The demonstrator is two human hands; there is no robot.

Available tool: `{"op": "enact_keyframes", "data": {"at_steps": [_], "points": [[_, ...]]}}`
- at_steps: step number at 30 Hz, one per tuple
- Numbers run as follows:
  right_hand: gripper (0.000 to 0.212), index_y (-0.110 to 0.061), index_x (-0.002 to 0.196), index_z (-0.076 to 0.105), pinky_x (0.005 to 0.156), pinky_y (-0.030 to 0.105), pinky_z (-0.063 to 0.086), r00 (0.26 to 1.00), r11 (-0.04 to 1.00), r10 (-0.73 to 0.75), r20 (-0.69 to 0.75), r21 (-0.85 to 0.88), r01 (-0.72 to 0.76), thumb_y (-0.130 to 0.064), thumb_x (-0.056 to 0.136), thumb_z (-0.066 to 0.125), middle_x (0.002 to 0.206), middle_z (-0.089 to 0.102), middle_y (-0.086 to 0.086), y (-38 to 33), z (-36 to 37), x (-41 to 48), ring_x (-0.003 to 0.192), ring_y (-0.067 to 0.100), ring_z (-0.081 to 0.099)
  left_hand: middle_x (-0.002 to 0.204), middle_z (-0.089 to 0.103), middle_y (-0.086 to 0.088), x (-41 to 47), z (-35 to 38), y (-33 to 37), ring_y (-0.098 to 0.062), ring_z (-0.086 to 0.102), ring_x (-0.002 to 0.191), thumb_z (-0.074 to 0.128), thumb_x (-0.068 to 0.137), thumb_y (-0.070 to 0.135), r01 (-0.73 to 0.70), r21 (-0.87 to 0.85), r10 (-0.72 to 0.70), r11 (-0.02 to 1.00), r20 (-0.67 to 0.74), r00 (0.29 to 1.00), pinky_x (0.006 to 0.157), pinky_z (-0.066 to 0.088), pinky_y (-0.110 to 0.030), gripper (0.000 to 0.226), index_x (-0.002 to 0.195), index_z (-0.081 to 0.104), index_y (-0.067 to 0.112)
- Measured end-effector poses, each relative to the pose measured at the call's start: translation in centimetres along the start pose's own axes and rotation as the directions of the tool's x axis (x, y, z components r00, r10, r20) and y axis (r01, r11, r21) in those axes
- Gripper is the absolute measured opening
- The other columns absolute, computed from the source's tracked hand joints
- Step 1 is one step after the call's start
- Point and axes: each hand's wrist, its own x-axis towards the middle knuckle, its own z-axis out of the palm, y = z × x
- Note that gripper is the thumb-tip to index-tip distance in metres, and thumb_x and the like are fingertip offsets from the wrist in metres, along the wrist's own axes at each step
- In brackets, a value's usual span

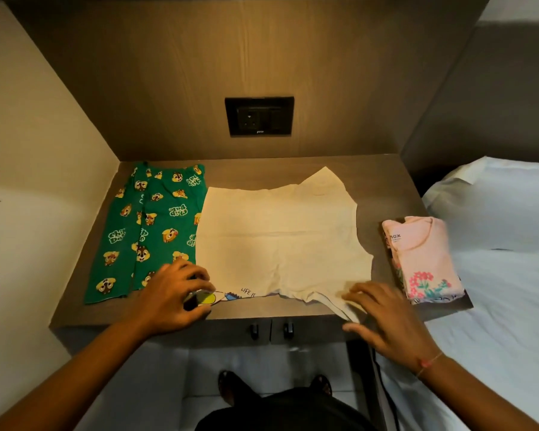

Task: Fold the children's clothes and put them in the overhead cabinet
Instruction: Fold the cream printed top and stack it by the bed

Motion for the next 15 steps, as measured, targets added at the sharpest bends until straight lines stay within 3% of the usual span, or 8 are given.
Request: {"op": "enact_keyframes", "data": {"at_steps": [3, 7, 11, 15], "points": [[0.050, -0.025, 0.125, 0.057, 0.085, 0.039, 0.050, 0.999, 0.992, -0.024, 0.035, -0.122, 0.028, -0.041, 0.080, 0.070, 0.129, 0.056, 0.000, 0.0, 0.9, -1.4, 0.117, 0.021, 0.051, 0.111, 0.063, 0.013, -0.3, -0.1, 0.2, -0.011, 0.051, 0.108, 0.062, 0.075, 0.055, 0.002, -0.007, -0.002, 1.000, -0.008, 1.000, 0.081, 0.043, -0.036, 0.036, 0.104, 0.070, 0.035], [0.043, -0.016, 0.106, 0.071, 0.076, 0.042, 0.055, 0.991, 0.993, -0.051, -0.126, -0.115, 0.036, -0.008, 0.064, 0.081, 0.115, 0.067, 0.006, 0.1, 1.4, -1.1, 0.107, 0.026, 0.058, 0.106, 0.066, 0.011, -0.3, 0.2, 0.6, -0.014, 0.055, 0.102, 0.059, 0.075, 0.045, -0.009, 0.020, 0.010, 1.000, -0.053, 0.999, 0.079, 0.041, -0.034, 0.027, 0.096, 0.072, 0.032], [0.033, -0.015, 0.101, 0.072, 0.080, 0.040, 0.054, 0.980, 0.998, -0.052, -0.191, -0.057, 0.042, -0.006, 0.070, 0.075, 0.111, 0.070, 0.003, 0.2, 1.4, -1.2, 0.104, 0.025, 0.062, 0.096, 0.070, 0.008, -0.4, 0.3, 1.5, -0.018, 0.057, 0.094, 0.056, 0.079, 0.041, 0.001, 0.036, 0.004, 0.999, -0.131, 0.991, 0.073, 0.041, -0.032, 0.023, 0.087, 0.072, 0.025], [0.025, -0.018, 0.101, 0.069, 0.079, 0.032, 0.052, 0.963, 0.979, 0.130, -0.237, 0.182, -0.087, -0.009, 0.079, 0.061, 0.100, 0.069, 0.001, -0.6, 0.7, -2.1, 0.092, 0.022, 0.064, 0.090, 0.061, 0.007, -1.0, -0.1, 2.6, -0.014, 0.053, 0.091, 0.047, 0.084, 0.036, 0.125, -0.201, -0.175, 0.972, -0.255, 0.951, 0.074, 0.043, -0.035, 0.021, 0.087, 0.063, 0.021]]}}
